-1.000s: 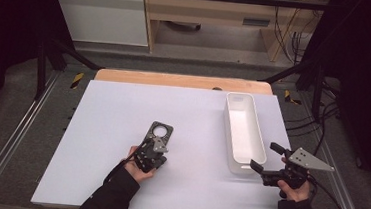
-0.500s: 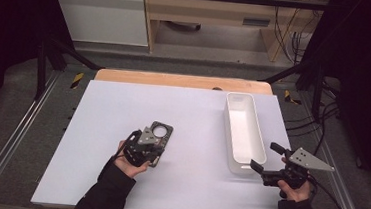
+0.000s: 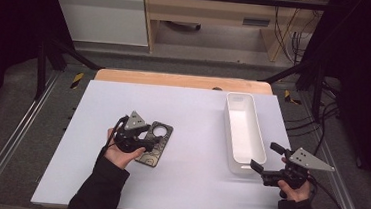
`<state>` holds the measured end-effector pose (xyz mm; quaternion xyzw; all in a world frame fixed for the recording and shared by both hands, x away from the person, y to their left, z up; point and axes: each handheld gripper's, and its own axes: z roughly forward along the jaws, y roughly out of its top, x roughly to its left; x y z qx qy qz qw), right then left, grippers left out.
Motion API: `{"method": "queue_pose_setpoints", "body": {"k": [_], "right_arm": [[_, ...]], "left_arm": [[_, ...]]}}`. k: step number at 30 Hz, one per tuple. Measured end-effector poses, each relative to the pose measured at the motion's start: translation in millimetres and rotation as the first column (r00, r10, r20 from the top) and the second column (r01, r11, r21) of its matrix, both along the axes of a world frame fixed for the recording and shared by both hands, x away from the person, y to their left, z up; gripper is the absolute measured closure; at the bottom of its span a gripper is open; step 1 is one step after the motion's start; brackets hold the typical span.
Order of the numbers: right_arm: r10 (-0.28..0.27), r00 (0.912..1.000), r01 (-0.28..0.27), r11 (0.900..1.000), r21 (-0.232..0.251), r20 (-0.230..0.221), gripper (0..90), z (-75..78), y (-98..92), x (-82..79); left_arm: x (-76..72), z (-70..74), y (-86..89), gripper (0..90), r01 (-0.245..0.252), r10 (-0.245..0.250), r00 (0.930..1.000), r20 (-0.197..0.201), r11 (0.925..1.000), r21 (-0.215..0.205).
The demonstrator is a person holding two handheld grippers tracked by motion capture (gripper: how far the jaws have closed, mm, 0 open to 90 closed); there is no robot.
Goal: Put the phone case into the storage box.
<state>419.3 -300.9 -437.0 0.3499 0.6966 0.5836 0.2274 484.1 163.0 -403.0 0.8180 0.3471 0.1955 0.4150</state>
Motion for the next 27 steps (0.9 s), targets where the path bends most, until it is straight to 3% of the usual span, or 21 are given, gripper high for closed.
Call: {"method": "queue_pose_setpoints", "body": {"k": [7, 11, 19, 24, 27], "right_arm": [[-0.001, 1.0000, 0.001, 1.000, 0.000, 0.000, 0.3, 0.1, -0.4, -0.1], [-0.001, 1.0000, 0.001, 1.000, 0.004, 0.001, 0.3, 0.5, -1.3, -0.4], [-0.001, 1.0000, 0.001, 1.000, 0.003, 0.001, 0.3, 0.6, -1.4, -0.2], [0.000, 1.0000, 0.000, 1.000, 0.002, 0.001, 0.3, 0.4, -1.1, 0.3], [0.002, 1.0000, -0.002, 1.000, 0.003, 0.001, 0.3, 0.5, -0.8, 0.1]], "left_arm": [[10.8, 9.7, 0.9, 12.7, -0.049, 0.050, 0.9986, 0.017, 0.9980, -0.041], [16.2, 14.6, 0.6, 4.1, -0.066, 0.067, 0.9976, 0.019, 0.9965, -0.051], [25.6, 19.3, -0.6, 0.1, -0.078, 0.078, 0.9969, -0.009, 0.9967, -0.024], [32.3, 10.8, -5.7, 0.0, -0.083, 0.084, 0.9955, -0.043, 0.9960, 0.032], [36.0, 6.9, -8.9, 0.0, -0.085, 0.087, 0.9949, -0.052, 0.9954, 0.044]]}}
